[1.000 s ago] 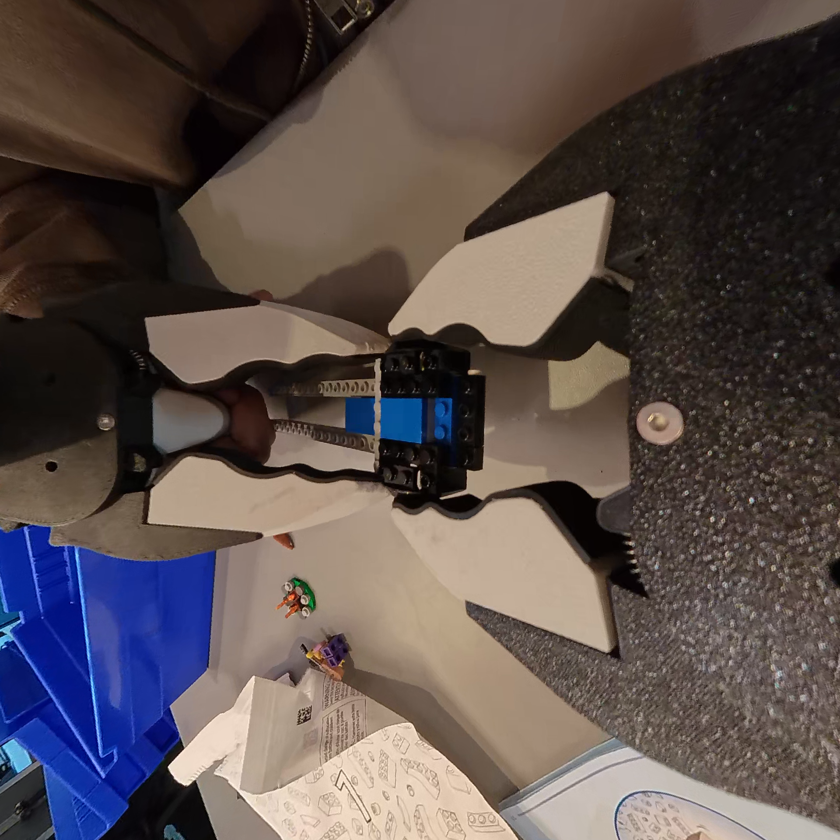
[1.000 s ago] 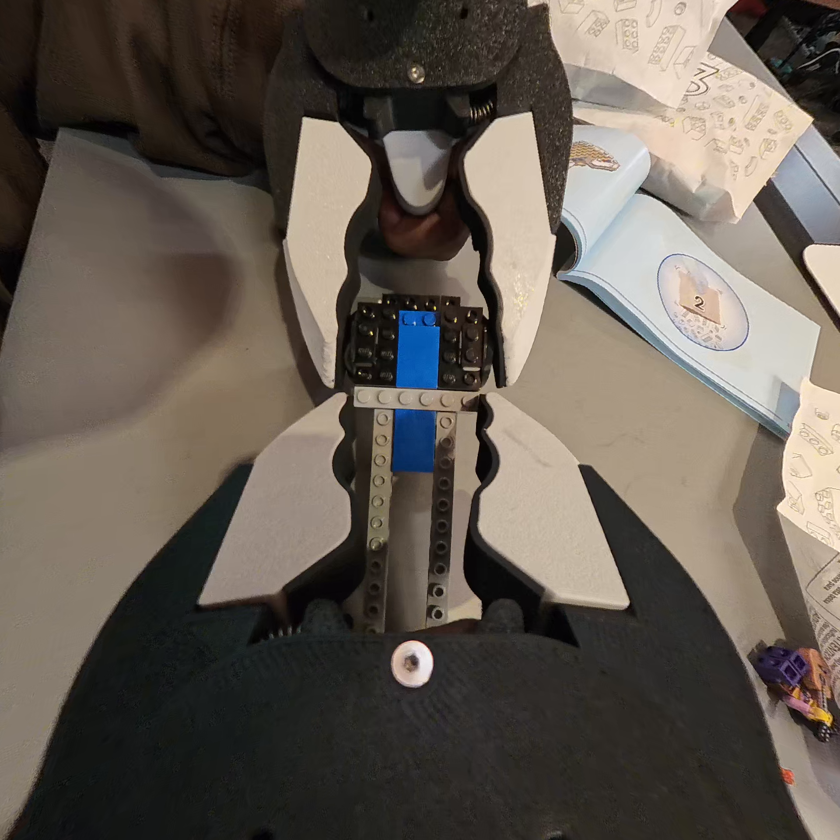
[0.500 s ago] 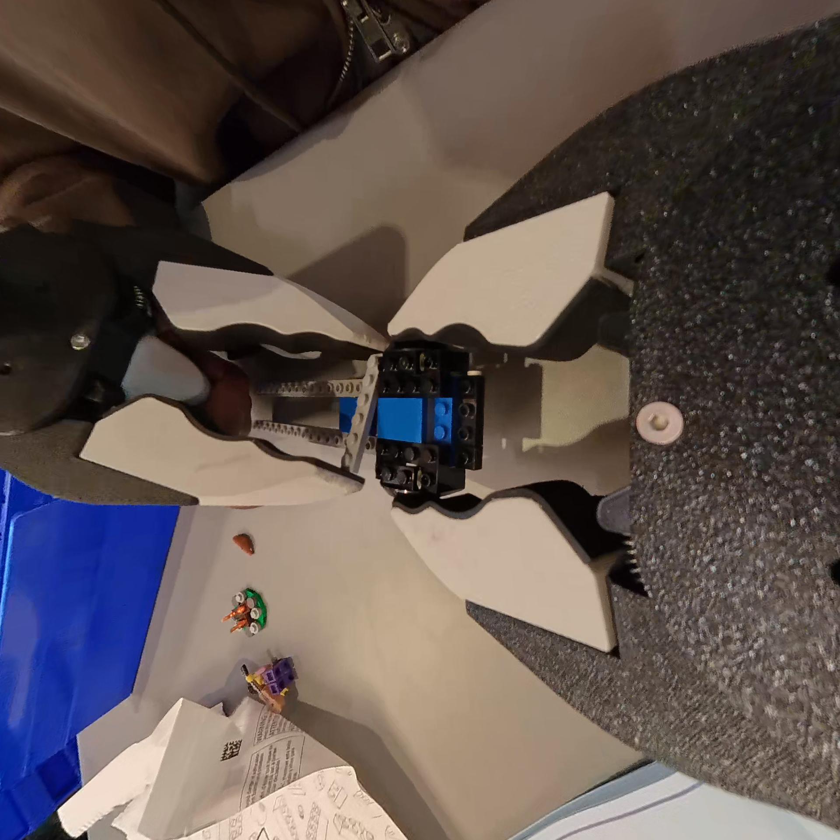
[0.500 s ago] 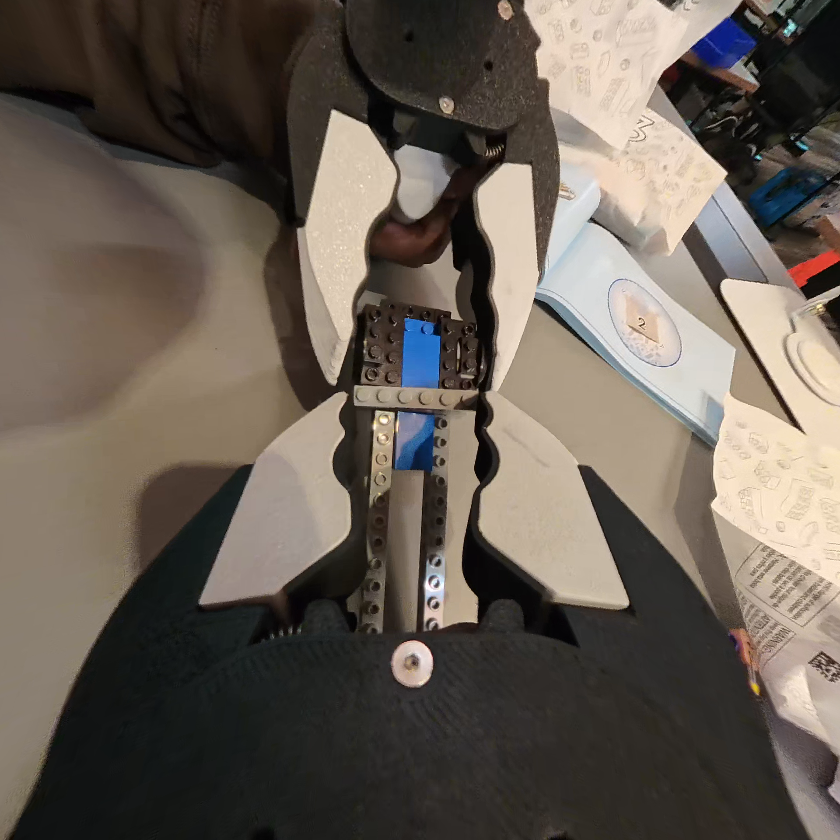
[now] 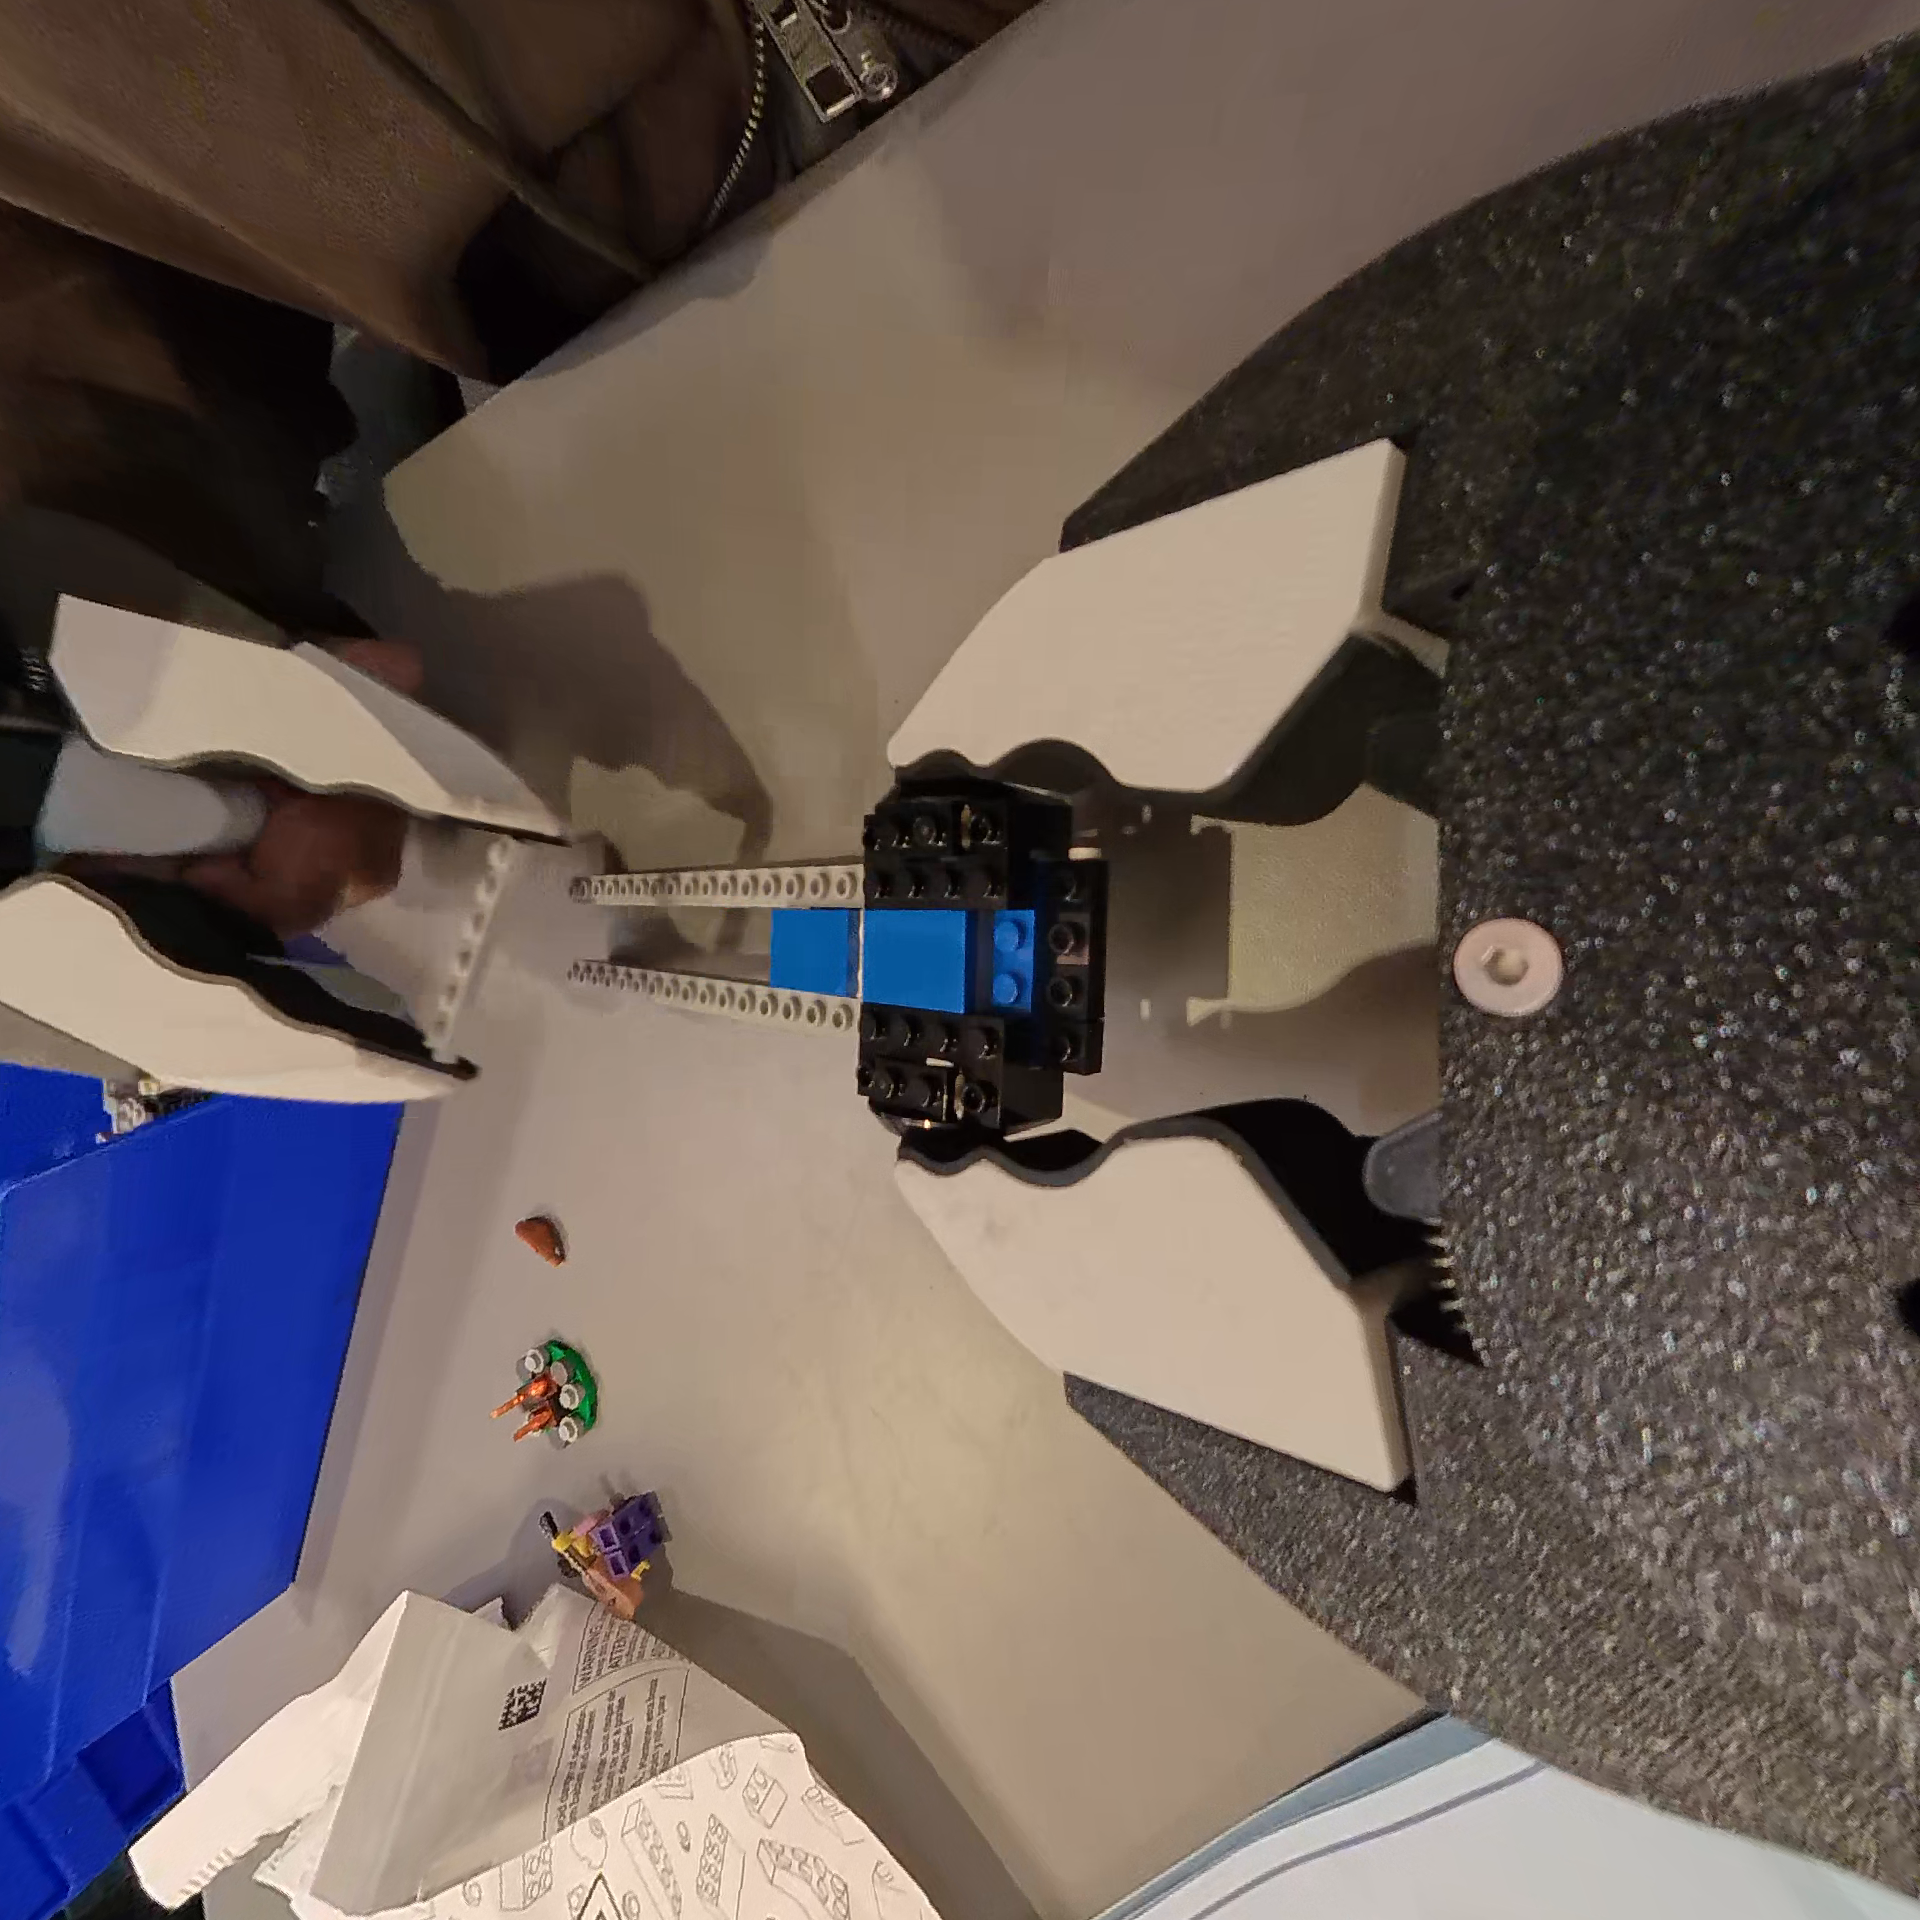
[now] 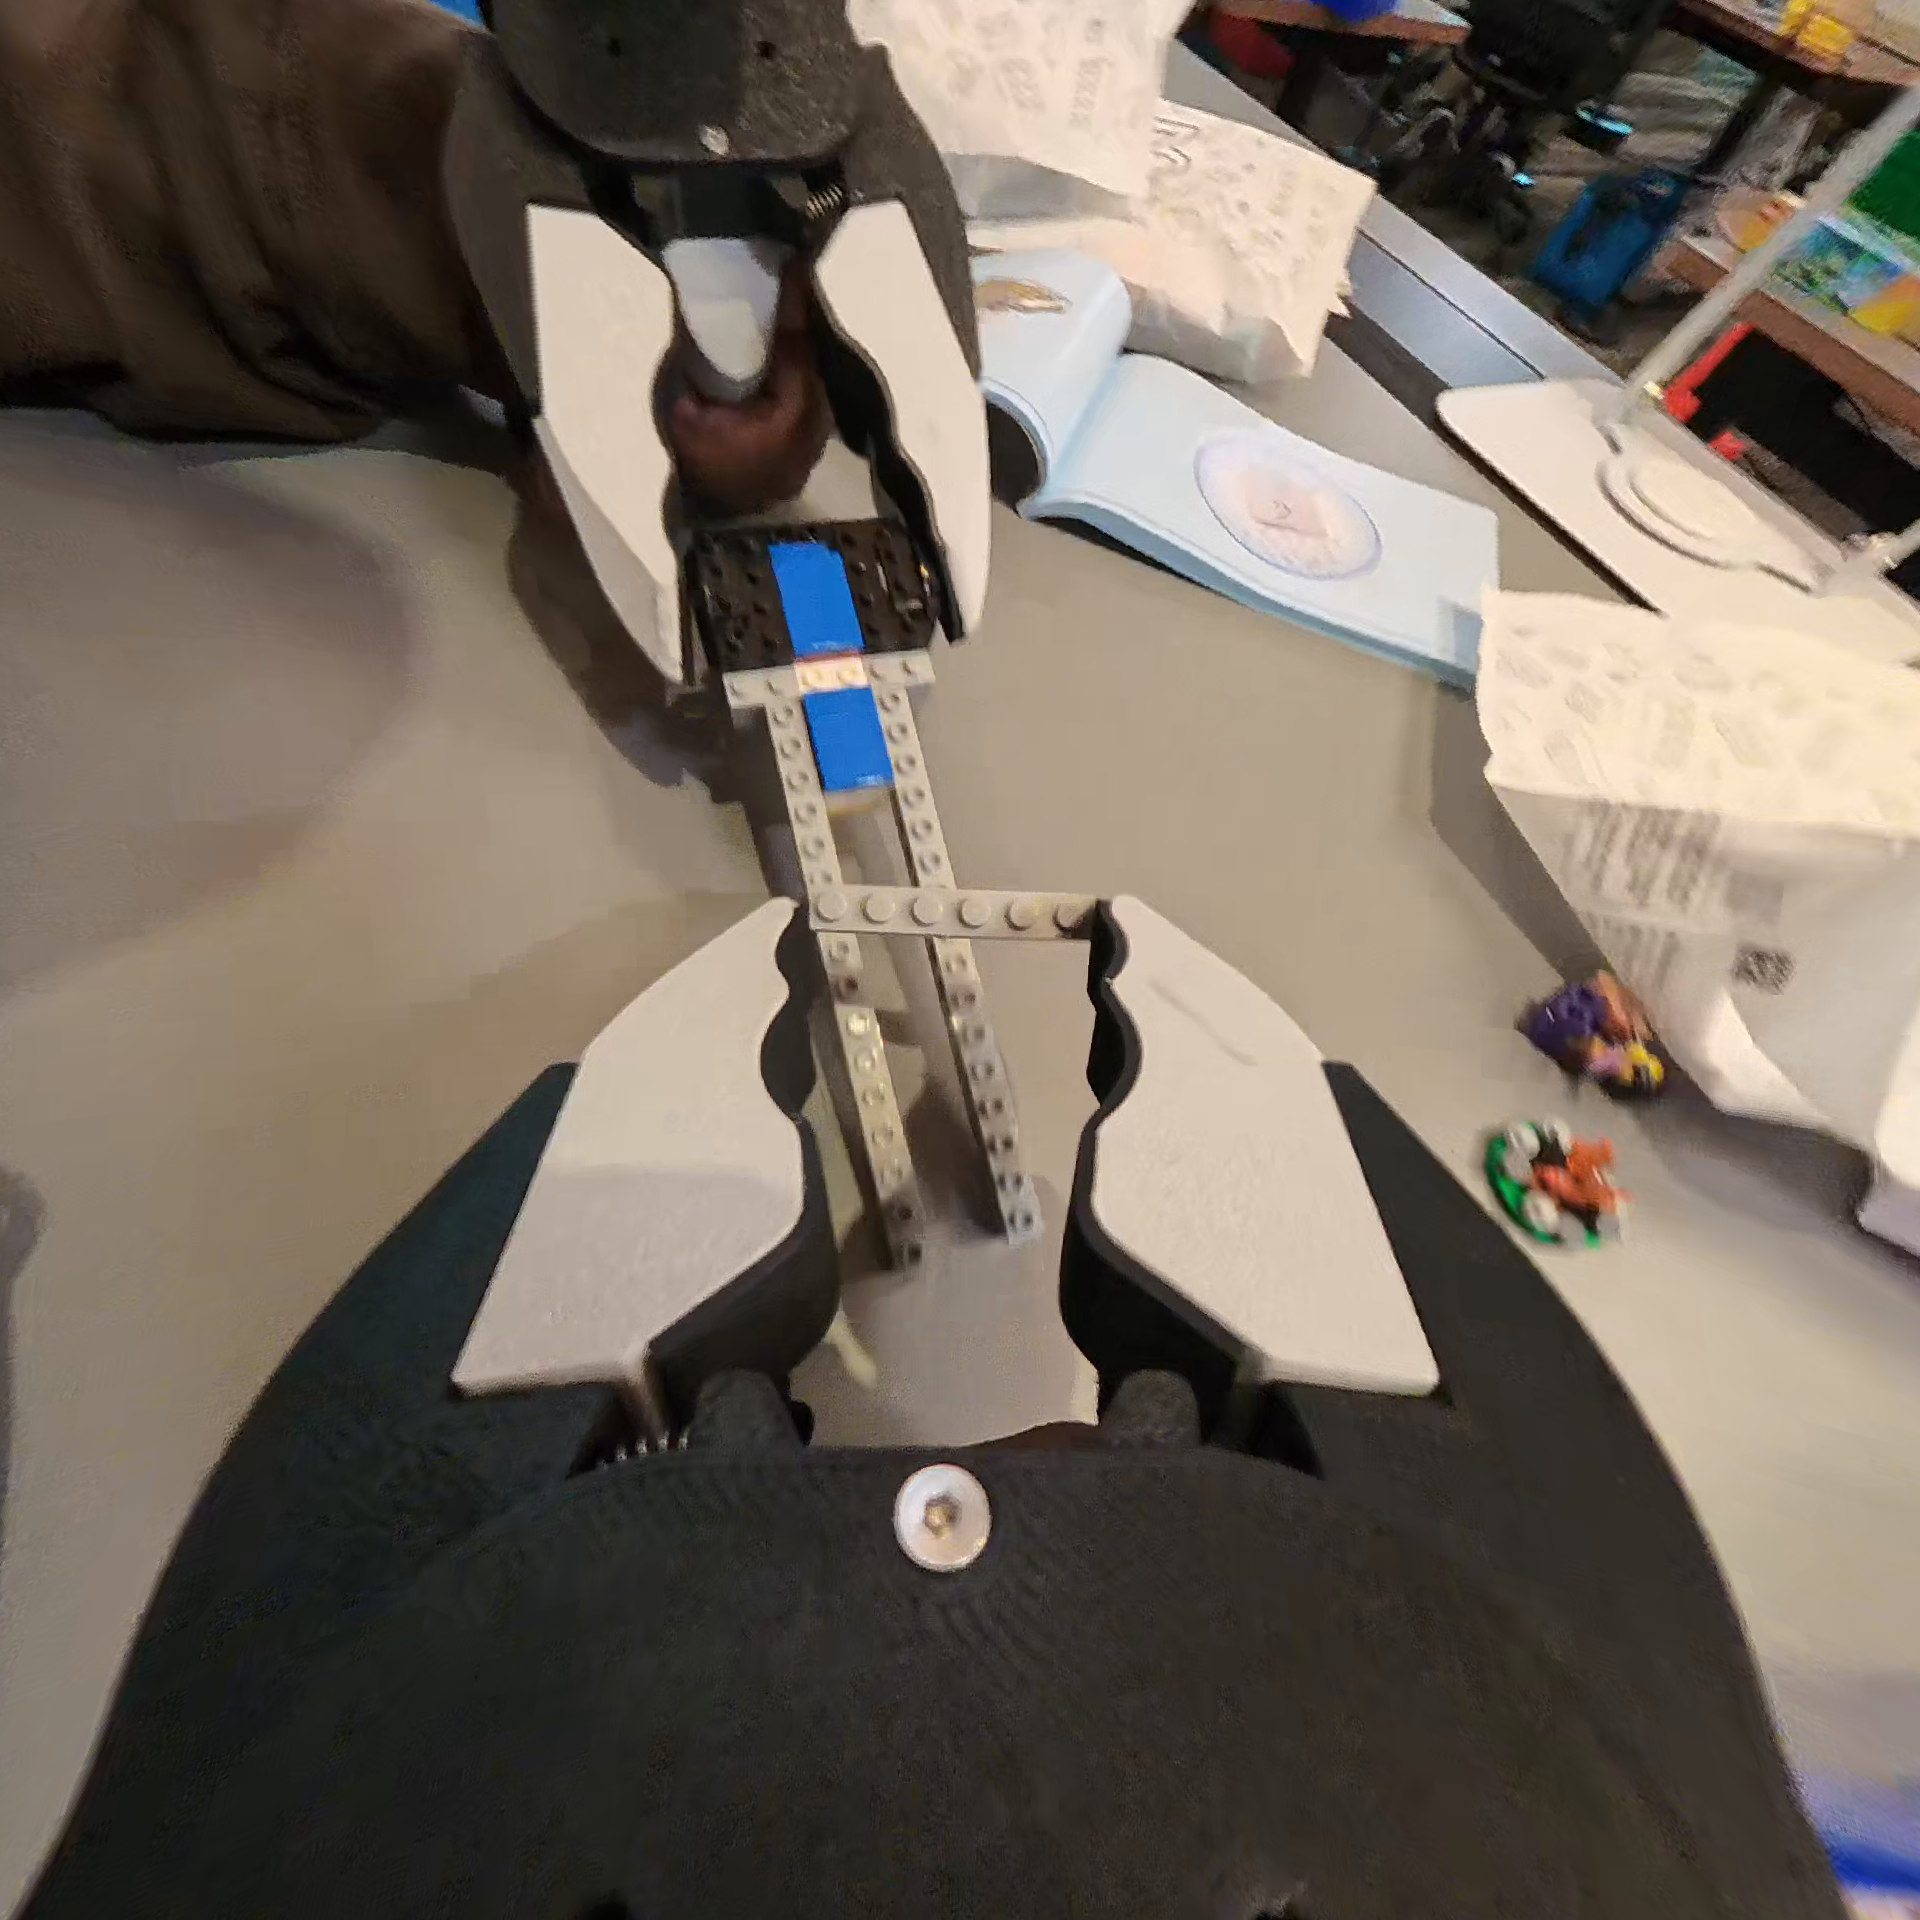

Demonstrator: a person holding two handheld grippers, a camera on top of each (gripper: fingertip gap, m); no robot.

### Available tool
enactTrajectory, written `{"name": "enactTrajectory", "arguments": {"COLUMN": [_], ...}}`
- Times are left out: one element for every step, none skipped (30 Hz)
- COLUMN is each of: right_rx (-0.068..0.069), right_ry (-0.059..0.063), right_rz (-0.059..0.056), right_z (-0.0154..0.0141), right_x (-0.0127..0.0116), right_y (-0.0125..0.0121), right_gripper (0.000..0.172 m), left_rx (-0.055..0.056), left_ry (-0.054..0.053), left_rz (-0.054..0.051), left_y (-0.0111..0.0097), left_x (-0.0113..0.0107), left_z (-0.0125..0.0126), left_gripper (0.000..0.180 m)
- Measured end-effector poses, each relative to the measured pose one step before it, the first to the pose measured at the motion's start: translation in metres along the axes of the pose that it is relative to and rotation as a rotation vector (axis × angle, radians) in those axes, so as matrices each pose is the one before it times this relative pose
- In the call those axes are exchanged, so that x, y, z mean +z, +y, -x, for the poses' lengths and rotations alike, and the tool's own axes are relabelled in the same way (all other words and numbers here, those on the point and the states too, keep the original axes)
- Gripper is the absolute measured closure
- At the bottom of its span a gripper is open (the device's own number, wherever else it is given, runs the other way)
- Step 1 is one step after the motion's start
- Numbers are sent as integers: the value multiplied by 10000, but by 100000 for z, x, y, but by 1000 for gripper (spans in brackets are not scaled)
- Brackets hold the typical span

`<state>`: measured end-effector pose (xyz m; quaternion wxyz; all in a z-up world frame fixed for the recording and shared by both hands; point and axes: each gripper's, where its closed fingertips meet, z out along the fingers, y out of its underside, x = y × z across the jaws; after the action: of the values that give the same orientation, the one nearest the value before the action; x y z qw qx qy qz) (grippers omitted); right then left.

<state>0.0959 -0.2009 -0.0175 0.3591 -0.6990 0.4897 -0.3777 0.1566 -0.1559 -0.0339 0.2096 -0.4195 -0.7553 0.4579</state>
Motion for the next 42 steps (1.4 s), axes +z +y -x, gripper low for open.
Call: {"name": "enactTrajectory", "arguments": {"right_rx": [155, 113, 53, -9, -27, 6, 36, 57, 81, 114, 159, 192, 219, 217, 152, 53, -38, -137, -216, -221, -195, -171, -155, -137, -95, -48, 21, 125, 212, 259, 245, 191, 122, 39, -48, -101, -148, -205, -219, -204, -195, -174], "right_ry": [214, 209, 248, 337, 389, 446, 494, 527, 556, 553, 554, 505, 394, 298, 218, 37, -117, -126, -110, -122, -114, -62, -10, 55, 112, 156, 222, 249, 162, 93, 89, 20, -66, -114, -185, -250, -294, -318, -324, -361, -463, -542], "right_rz": [77, 106, 156, 203, 243, 237, 207, 201, 220, 226, 240, 277, 363, 375, 244, 93, -5, -53, -67, -12, 37, 52, 67, 88, 110, 126, 116, 109, 96, 72, 27, 41, 33, -28, -93, -135, -142, -159, -153, -164, -208, -218], "right_z": [-190, -247, -386, -613, -840, -1101, -1359, -1552, -1741, -1818, -1867, -1770, -1485, -1131, -722, -164, 336, 567, 682, 737, 699, 556, 411, 199, -23, -234, -507, -710, -712, -672, -638, -437, -148, 135, 430, 694, 869, 996, 1056, 1139, 1337, 1488], "right_x": [-850, -919, -996, -1065, -1116, -1165, -1183, -1162, -1077, -930, -717, -408, -88, 134, 219, 200, 153, 108, 74, 83, 116, 115, 106, 109, 107, 122, 127, 132, 121, 103, 89, 58, 21, -46, -86, -83, -44, 12, 58, 143, 222, 347], "right_y": [338, 307, 303, 346, 399, 417, 432, 483, 571, 632, 712, 808, 915, 841, 564, 234, -34, -227, -332, -316, -269, -235, -181, -87, 39, 193, 322, 456, 497, 456, 367, 321, 198, 15, -175, -310, -368, -436, -470, -544, -651, -694], "right_gripper": [121, 121, 121, 121, 121, 121, 121, 121, 121, 121, 121, 120, 121, 120, 120, 120, 120, 120, 120, 120, 120, 120, 120, 120, 120, 120, 122, 125, 127, 127, 128, 127, 126, 125, 123, 123, 123, 123, 124, 125, 126, 128], "left_rx": [-18, -13, 6, 19, 12, -5, -5, 8, 15, 12, 9, 6, 7, 7, -4, -10, -18, -14, -16, -25, -18, -2, 8, 10, 9, 13, 16, 10, 8, 7, 5, 0, -8, -10, -12, -14, -12, -4, 10, 38, 60, 76], "left_ry": [-14, -37, -16, 2, -1, -1, 1, -7, -8, -5, -5, 0, 12, 1, -5, -9, -14, -12, -17, -2, 4, 5, 4, 4, 8, 19, 7, 2, 5, 13, 7, 3, 3, 3, 3, 11, 7, 2, -2, -13, -13, 6], "left_rz": [25, 24, 22, 16, 13, 30, 41, 30, 17, 19, 19, 15, 13, 12, 6, -6, -17, -24, -20, -6, 0, 1, -2, -3, 10, 23, 17, 13, 11, 6, 5, 3, 0, -3, -3, -2, -3, -9, -19, -37, -54, -65], "left_y": [30, 35, 28, 16, 21, 40, 63, 38, 15, 26, 19, 10, 6, 21, 0, 1, -25, -19, -13, 12, 17, 15, 7, -7, 19, 38, 35, 28, 20, 17, 2, -3, 2, -4, 3, -9, -4, -11, -26, -42, -70, -87], "left_x": [9, 17, 3, 11, -1, 14, 12, 16, 15, 19, 12, 22, 24, 20, 8, -9, -15, -17, -39, -21, -23, -21, -16, 4, 0, 4, 1, -13, -1, -3, 3, 10, -2, 6, -6, -2, 5, -13, -3, -28, -30, -43], "left_z": [24, 43, 13, -29, -19, -13, -16, -10, -10, -17, -4, -19, -33, -1, 6, 16, 46, 43, 60, 44, 27, 9, -11, -13, -19, -50, -28, -27, -16, -34, -10, -1, 4, 10, 6, 13, 4, 6, 8, 7, -7, -44], "left_gripper": [117, 117, 117, 117, 117, 117, 117, 117, 117, 117, 117, 117, 117, 117, 117, 117, 117, 117, 117, 117, 117, 117, 117, 117, 117, 117, 117, 117, 117, 117, 117, 117, 117, 117, 117, 117, 117, 117, 117, 117, 117, 117]}}
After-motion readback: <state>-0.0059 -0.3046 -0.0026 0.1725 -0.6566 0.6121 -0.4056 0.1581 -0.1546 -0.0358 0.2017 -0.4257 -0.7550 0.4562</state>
